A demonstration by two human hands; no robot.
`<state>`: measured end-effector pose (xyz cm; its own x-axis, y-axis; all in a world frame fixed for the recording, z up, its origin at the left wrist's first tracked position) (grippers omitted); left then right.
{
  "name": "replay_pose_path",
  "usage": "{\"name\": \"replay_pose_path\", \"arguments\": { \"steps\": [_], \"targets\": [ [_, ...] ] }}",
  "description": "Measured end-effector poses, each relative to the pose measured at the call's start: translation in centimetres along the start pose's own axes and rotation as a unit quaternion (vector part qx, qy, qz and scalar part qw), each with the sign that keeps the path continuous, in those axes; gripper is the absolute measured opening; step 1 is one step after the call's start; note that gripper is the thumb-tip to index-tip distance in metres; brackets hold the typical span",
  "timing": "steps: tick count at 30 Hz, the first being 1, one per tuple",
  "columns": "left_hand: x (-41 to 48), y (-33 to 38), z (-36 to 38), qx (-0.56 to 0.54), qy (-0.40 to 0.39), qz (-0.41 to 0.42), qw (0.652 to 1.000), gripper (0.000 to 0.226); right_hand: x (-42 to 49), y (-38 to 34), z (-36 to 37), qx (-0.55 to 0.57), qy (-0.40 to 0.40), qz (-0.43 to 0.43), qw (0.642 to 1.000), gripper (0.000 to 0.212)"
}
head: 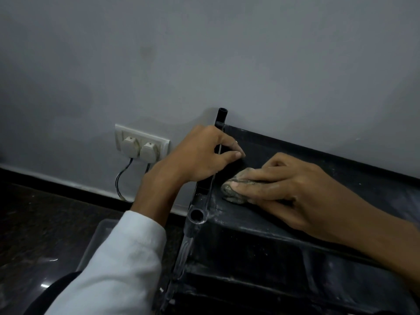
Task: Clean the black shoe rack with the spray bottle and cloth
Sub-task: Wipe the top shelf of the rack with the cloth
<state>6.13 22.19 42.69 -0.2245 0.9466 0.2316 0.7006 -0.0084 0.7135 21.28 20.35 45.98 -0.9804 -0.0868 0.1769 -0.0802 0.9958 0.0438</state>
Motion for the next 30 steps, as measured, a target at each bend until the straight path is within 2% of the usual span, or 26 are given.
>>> {"name": "replay_pose_path", "arguments": {
  "steps": [8, 12, 18, 21, 26, 30],
  "targets": [
    [0.0, 0.3, 1.6, 0.048, -0.097, 0.025, 0.994, 0.025, -0.4, -0.9, -0.3, 0.031, 0.016, -0.046, 0.998, 0.031],
    [0.1, 0.2, 2.3, 0.083, -0.135, 0.019, 0.987, 0.033, -0.7, 0.2, -0.7, 0.026, 0.012, -0.018, 0.999, 0.031],
    [0.3, 0.0, 2.4, 0.077, -0.143, 0.006, 0.987, 0.037, 0.3, -1.2, 0.1, 0.049, 0.045, -0.020, 0.998, 0.030],
    [0.3, 0.0, 2.6, 0.075, -0.144, 0.008, 0.987, 0.036, -0.5, -1.1, -0.6, 0.058, 0.027, -0.036, 0.997, 0.029],
    [0.4, 0.1, 2.6, 0.074, -0.139, 0.012, 0.987, 0.035, 0.6, -0.1, -0.2, 0.038, -0.011, -0.004, 0.999, 0.030],
    [0.5, -0.1, 2.7, 0.069, -0.144, 0.008, 0.987, 0.034, 0.9, -0.7, 0.8, 0.094, -0.009, 0.012, 0.995, 0.018]
  ]
}}
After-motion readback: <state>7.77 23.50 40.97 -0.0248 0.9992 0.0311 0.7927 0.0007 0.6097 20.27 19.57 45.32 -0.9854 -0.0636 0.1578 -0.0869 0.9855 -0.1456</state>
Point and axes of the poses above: each hand's wrist, its own x-axis towards the middle knuckle, its own z-axis out of the palm, y = z × x, the point moved 7 cm from there along x, towards the middle knuckle, and after that the axes turned 14 degrees about -z, right-handed, at the moved point
